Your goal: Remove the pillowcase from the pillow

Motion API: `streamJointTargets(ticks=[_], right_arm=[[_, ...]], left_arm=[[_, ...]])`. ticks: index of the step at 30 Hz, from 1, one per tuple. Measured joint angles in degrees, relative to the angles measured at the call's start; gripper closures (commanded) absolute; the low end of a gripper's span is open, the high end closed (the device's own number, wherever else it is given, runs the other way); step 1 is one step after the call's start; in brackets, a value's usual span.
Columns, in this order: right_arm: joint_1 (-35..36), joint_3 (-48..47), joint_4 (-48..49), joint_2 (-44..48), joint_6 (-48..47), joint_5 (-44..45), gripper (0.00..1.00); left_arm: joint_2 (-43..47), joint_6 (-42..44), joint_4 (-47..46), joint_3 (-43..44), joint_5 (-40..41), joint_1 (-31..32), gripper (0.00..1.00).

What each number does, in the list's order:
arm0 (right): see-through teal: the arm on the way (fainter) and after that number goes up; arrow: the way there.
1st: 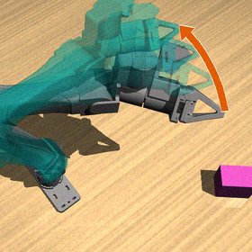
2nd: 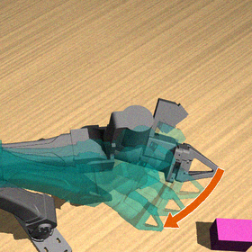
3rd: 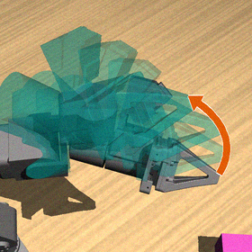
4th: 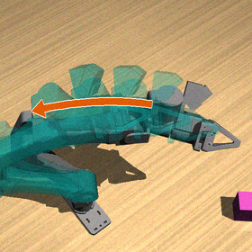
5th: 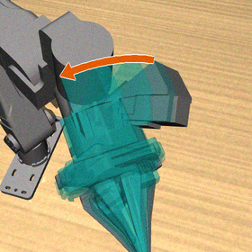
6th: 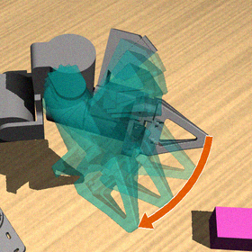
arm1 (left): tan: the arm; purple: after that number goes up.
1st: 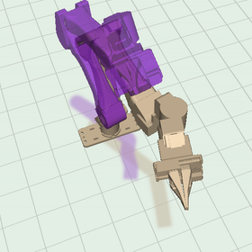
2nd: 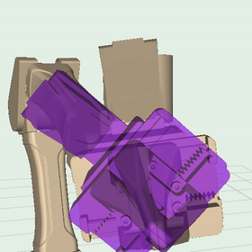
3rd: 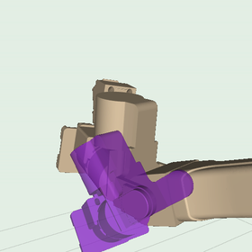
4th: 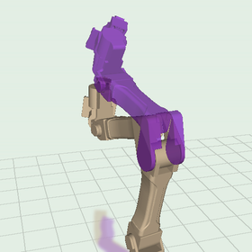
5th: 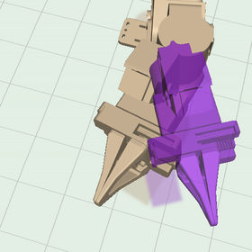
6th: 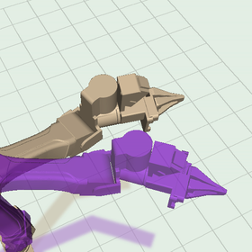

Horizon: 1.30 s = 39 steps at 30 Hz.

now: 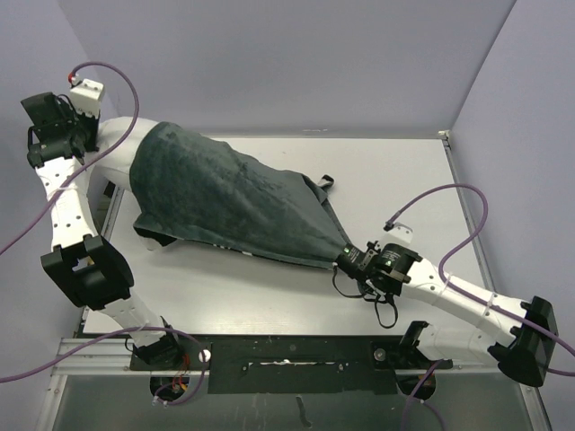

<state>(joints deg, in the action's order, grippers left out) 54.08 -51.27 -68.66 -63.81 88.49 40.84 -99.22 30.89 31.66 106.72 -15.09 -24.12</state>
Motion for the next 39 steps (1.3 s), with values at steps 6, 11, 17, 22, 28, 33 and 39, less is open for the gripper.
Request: streamJointTargets(ticks=[6,11,17,22,28,33,39], right_arm=[[1.05,5.97,13.16,4.59,-21.66,-5.9,0.54],[0.66,3.5,23.32,0.35,-40.59,-13.94,0.21],[-17.77,-10.14,30.4,-3.61,-53.35,-26.86,0.18],[-31.91,-16.98,33.73,-10.93,-55.76,-32.17,0.15],[-37.9,-19.21,34.05,-24.87,-55.63,-34.29,0.14],[-39.12,-20.35,34.49,-31.63,-54.05,-34.86,0.15],[-39.17,-24.9,36.48,-36.28,-52.63,-35.39,0.15]], left_arm=[[3.5,1.18,-1.31,-10.6,-0.07,1.55,1.0],[12.28,2.69,-1.33,-16.46,1.09,6.88,1.0],[17.7,1.55,-1.31,-16.46,-1.95,8.81,1.0],[17.77,1.38,-0.09,-16.83,-2.29,8.63,1.0],[17.77,1.81,0.33,-17.99,-2.4,8.31,1.0],[17.79,2.05,0.24,-19.54,-3.19,8.26,1.0],[17.79,2.82,0.26,-22.82,-3.74,8.26,1.0]])
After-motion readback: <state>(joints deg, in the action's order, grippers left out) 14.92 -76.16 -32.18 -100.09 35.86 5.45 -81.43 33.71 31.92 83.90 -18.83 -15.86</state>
